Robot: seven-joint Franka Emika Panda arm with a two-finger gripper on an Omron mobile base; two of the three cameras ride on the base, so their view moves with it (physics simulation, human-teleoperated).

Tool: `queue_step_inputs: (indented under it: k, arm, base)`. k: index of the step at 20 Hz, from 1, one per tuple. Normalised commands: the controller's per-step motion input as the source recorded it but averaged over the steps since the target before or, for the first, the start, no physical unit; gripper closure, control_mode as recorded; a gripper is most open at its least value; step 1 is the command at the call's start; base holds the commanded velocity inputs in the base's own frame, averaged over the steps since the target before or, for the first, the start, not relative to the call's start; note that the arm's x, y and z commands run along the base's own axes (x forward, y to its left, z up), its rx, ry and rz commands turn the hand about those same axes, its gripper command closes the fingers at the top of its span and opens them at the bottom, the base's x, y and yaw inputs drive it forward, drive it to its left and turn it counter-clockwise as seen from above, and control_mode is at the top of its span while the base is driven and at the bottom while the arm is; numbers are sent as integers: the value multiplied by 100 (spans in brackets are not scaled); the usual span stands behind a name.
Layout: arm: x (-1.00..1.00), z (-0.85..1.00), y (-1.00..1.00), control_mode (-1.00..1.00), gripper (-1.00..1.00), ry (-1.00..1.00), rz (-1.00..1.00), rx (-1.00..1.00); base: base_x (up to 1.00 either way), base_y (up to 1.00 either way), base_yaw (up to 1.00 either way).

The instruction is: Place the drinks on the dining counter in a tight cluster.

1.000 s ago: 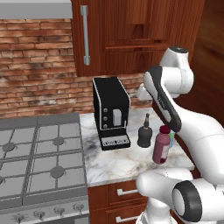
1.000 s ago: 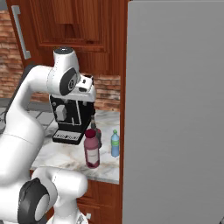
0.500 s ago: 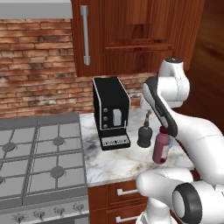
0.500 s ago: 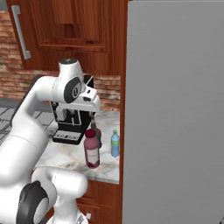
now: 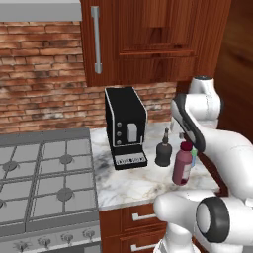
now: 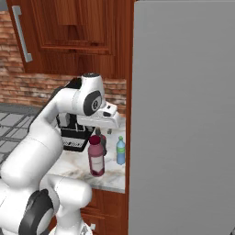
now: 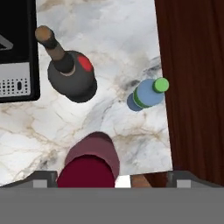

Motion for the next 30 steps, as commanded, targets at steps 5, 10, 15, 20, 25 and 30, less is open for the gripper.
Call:
queue_step_inputs:
  k: [5, 10, 15, 20, 25, 30]
  arm:
    - [-7, 7, 0, -100, -100, 32, 0, 0]
    - [-37, 21, 0, -100, -100, 12, 0, 0]
    - [-30, -1, 2, -100, -100, -14, 0, 7]
    - [0, -5, 20, -100, -100, -45, -1, 13]
    - [0, 0, 12, -100, -100, -21, 0, 2]
    - [0, 0, 0, -100, -100, 0, 0, -1]
  base:
    - [0, 0, 0]
    - [0, 0, 0]
    - [0, 0, 0]
    - [0, 0, 0]
    - [0, 0, 0]
    - [0, 0, 0]
